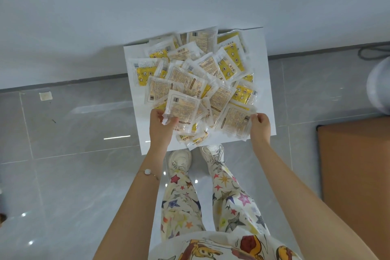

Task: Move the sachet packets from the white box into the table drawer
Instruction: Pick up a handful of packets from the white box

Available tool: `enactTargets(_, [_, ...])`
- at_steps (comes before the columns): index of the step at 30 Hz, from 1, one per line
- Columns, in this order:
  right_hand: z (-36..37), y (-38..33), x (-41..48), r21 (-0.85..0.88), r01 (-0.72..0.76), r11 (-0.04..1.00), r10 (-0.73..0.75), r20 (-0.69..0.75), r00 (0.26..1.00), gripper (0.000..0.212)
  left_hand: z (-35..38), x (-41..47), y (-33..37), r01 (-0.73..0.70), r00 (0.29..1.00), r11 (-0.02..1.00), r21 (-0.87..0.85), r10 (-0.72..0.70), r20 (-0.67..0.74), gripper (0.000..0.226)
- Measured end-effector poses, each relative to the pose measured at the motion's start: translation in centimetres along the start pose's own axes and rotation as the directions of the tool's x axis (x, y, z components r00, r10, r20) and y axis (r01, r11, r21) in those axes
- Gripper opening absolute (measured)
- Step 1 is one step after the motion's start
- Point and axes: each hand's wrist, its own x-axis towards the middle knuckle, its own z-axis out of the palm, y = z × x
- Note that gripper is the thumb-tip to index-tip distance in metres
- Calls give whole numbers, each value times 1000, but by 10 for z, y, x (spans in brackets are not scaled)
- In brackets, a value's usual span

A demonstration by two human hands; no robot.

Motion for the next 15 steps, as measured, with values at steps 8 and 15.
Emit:
enactTargets(8, [7, -9, -10, -41, -47, 998, 54, 179, 982, 49, -4, -6, 2, 4, 1000, 997, -72, -6, -28, 43])
enactTargets(15, [-22, -13, -21, 61, 48, 997, -56, 141, 988, 19, -14, -15, 10, -59, 996, 995, -79, 64, 68, 23])
